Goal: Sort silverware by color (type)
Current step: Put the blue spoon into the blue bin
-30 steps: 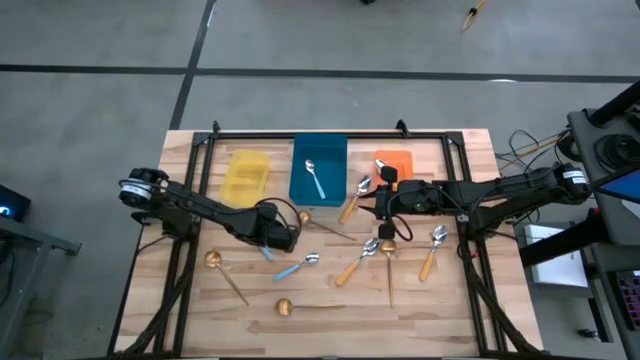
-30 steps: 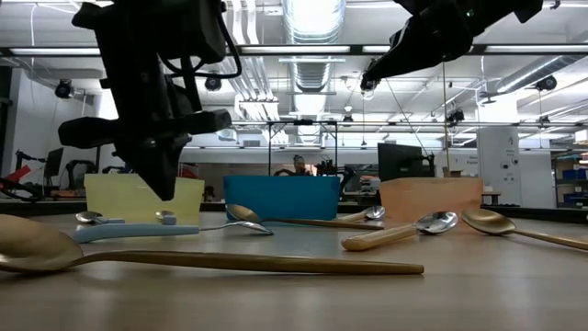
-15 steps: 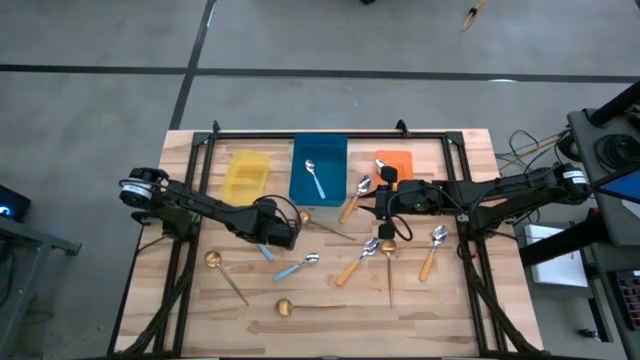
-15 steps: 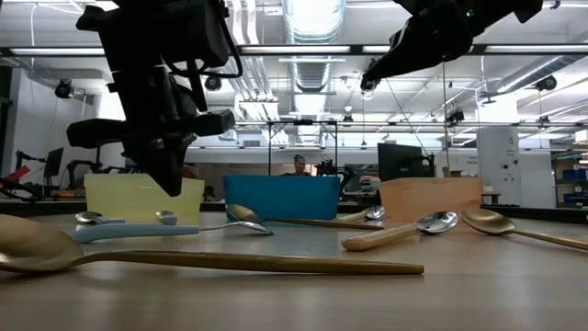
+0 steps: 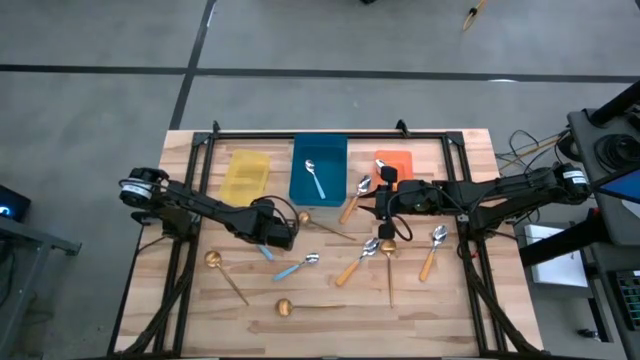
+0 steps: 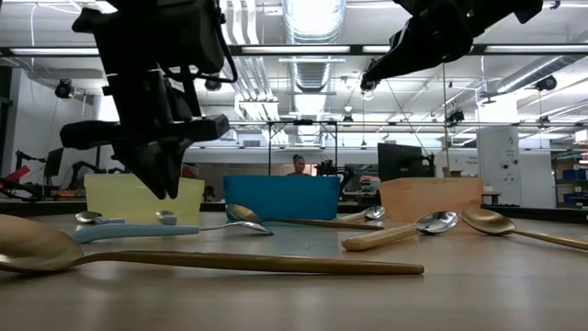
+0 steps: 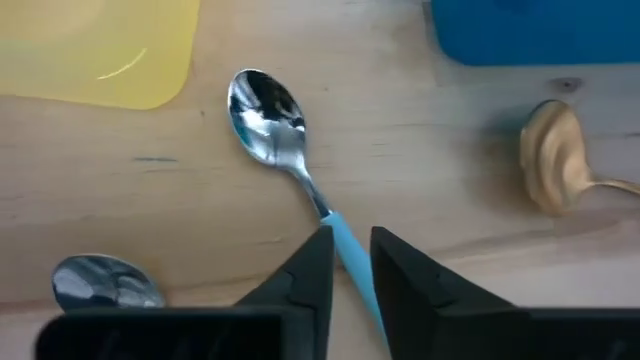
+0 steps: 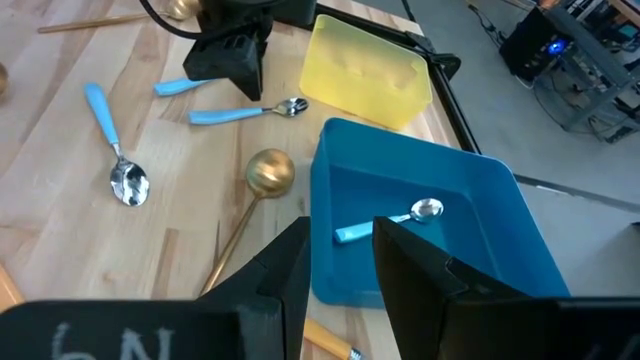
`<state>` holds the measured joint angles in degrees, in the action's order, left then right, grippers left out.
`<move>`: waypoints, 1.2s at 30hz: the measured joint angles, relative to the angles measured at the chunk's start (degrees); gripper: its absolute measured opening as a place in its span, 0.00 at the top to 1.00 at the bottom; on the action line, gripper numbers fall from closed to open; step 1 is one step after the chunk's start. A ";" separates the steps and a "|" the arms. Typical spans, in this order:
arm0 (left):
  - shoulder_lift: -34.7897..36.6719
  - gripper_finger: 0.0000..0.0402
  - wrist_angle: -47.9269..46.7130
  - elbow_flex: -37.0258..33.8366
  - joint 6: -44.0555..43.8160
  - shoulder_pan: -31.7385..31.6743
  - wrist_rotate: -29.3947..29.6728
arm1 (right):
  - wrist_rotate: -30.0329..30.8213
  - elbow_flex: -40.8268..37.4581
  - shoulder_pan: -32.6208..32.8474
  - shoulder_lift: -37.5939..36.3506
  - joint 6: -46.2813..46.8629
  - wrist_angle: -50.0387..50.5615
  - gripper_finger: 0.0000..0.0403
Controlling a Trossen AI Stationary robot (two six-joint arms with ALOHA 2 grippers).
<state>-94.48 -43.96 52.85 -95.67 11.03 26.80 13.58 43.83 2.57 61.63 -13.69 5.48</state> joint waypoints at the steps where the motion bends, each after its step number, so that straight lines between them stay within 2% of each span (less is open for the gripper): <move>1: 0.00 0.83 0.01 -0.03 -0.20 0.00 0.36 | 0.00 0.00 0.00 0.00 0.00 -0.02 0.75; 7: 0.00 0.72 0.10 -0.06 -0.86 0.00 2.97 | -0.01 0.00 0.00 0.00 0.00 -0.02 0.75; 13: 0.00 0.66 0.21 -0.06 -0.86 0.00 4.22 | 0.00 0.00 0.00 0.00 -0.02 -0.02 0.75; 26: -0.20 0.65 0.26 -0.06 -0.88 0.07 4.31 | 0.00 0.00 0.00 0.00 -0.04 -0.02 0.75; 36: -6.38 0.65 0.94 1.30 -1.16 0.22 3.81 | -0.02 0.00 0.00 0.00 -0.03 0.04 0.75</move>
<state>-100.86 -43.02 54.15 -96.83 11.25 30.61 13.56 43.83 2.57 61.63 -13.72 5.52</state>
